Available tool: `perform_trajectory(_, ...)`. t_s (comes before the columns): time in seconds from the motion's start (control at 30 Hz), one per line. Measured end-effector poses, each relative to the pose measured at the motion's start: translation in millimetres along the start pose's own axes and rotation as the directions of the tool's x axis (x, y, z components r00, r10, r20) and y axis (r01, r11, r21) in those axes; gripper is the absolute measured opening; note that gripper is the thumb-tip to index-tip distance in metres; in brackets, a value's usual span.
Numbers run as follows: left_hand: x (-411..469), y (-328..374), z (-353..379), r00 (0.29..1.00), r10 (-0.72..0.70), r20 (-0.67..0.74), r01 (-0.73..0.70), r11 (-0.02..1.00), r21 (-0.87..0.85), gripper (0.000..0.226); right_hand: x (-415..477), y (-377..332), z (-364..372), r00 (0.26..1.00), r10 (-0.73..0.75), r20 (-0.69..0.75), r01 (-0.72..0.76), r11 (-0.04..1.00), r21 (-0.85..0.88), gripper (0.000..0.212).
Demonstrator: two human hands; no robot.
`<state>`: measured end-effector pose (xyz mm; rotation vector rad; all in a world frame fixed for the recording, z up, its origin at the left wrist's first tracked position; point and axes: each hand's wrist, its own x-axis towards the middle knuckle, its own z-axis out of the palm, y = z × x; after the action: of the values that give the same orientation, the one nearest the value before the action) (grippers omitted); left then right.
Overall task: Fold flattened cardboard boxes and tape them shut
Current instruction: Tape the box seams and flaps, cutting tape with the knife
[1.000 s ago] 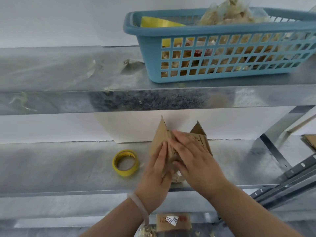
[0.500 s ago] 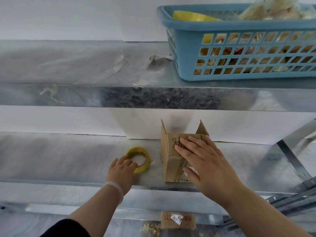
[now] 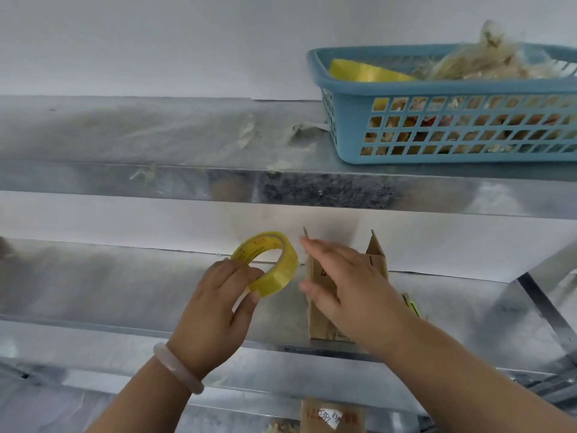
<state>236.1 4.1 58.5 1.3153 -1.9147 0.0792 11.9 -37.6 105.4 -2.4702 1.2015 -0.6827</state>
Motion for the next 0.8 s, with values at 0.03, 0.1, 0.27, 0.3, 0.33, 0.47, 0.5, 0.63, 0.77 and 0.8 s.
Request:
perform_trajectory(0.03, 2.0, 5.4, -2.6, 1.0, 0.008, 0.001, -0.008, 1.0, 0.003, 0.021, 2.7, -1.1, -0.7, 1.0, 0.01, 0.008, -0.01, 1.0, 0.006, 0.053)
perform_trajectory(0.1, 4.3, 12.7, -5.2, 1.0, 0.016, 0.012, -0.017, 1.0, 0.014, 0.021, 5.9, -3.6, -2.8, 0.998, 0.047, -0.04, -0.045, 0.997, 0.055, 0.043)
perform_trajectory(0.27, 6.8, 24.1, -10.0, 0.999, -0.007, 0.054, 0.005, 0.999, 0.042, 0.023, 5.1, -0.8, -8.8, 0.992, 0.118, -0.054, -0.109, 0.983, 0.145, 0.005)
perform_trajectory(0.3, 7.2, 26.3, -11.0, 0.998, -0.021, 0.06, 0.017, 0.998, 0.064, 0.026, 4.5, 0.3, -10.7, 0.991, 0.13, -0.044, -0.121, 0.979, 0.164, 0.005)
perform_trajectory(0.33, 7.2, 28.8, -12.1, 0.997, -0.033, 0.065, 0.027, 0.996, 0.082, 0.028, 3.8, 1.5, -12.1, 0.989, 0.143, -0.034, -0.134, 0.974, 0.183, 0.006)
perform_trajectory(0.47, 9.0, 44.3, -16.6, 0.996, -0.035, 0.077, 0.023, 0.99, 0.142, 0.03, -1.0, 3.0, -19.7, 0.981, 0.194, 0.015, -0.19, 0.942, 0.275, 0.008)
perform_trajectory(0.5, 10.3, 48.1, -17.9, 0.997, -0.037, 0.072, 0.024, 0.986, 0.164, 0.031, -2.6, 3.7, -22.6, 0.979, 0.203, 0.024, -0.2, 0.931, 0.304, 0.009)
perform_trajectory(0.63, 14.0, 57.7, -26.2, 0.992, -0.089, 0.094, 0.06, 0.959, 0.276, 0.037, -11.7, 2.2, -31.1, 0.97, 0.216, 0.109, -0.241, 0.905, 0.351, 0.01)
perform_trajectory(0.77, 19.9, 62.3, -33.3, 0.97, -0.206, 0.131, 0.155, 0.935, 0.319, 0.044, -21.0, -6.3, -37.5, 0.951, 0.278, 0.135, -0.309, 0.832, 0.461, 0.01)
perform_trajectory(0.8, 21.6, 62.9, -36.1, 0.964, -0.236, 0.12, 0.187, 0.928, 0.322, 0.046, -23.5, -9.6, -38.3, 0.947, 0.288, 0.14, -0.319, 0.808, 0.495, 0.011)
